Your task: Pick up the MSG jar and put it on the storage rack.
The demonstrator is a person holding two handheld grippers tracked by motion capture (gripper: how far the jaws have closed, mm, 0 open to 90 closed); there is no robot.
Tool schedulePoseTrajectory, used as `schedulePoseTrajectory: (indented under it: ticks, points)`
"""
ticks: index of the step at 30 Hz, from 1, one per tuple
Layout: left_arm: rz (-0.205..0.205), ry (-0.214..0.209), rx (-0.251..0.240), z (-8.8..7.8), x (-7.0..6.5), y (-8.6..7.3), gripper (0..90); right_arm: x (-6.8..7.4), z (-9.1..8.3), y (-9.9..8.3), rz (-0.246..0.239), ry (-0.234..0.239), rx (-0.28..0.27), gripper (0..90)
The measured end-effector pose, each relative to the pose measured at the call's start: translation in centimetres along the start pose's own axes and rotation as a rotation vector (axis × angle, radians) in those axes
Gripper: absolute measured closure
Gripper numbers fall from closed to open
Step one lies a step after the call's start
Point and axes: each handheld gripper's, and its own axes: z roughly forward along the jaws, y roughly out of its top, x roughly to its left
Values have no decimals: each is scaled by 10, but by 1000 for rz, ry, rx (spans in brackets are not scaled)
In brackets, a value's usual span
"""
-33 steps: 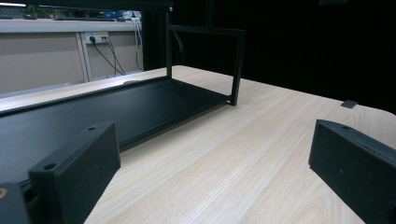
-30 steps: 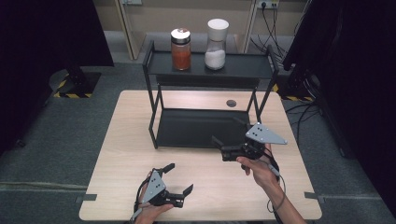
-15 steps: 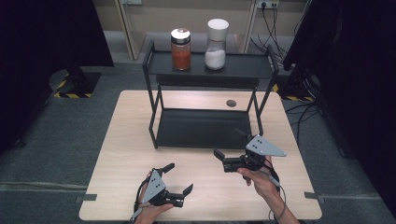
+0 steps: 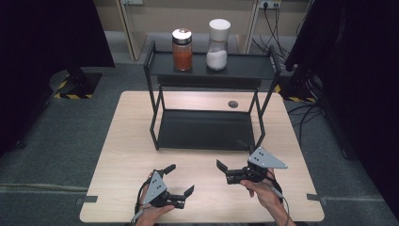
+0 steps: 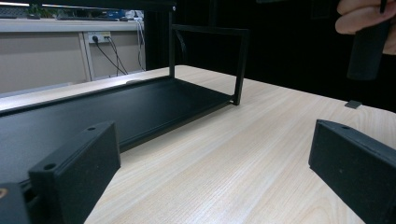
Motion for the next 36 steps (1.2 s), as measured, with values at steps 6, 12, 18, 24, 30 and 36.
schedulePoseTrajectory:
  ticks: [6, 12, 18, 24, 30, 36]
  points:
    - [1, 0, 1, 0, 0, 0, 14, 2, 0, -10, -2, 6, 26, 3]
    - [-3, 3, 1, 0, 0, 0, 14, 4, 1, -18, -8, 16, 29, 3]
    - [-5, 0, -5, 0, -1, 0, 14, 5, 1, -27, -6, 22, 31, 3]
    - [-7, 0, -2, 0, 0, 0, 14, 6, 1, -33, -11, 28, 37, 3]
    - [-10, 0, -8, 0, 1, -1, 14, 6, 2, -40, -7, 32, 43, 3]
    - [-8, -3, -9, 0, 1, 0, 14, 5, 3, -48, 0, 39, 54, 3]
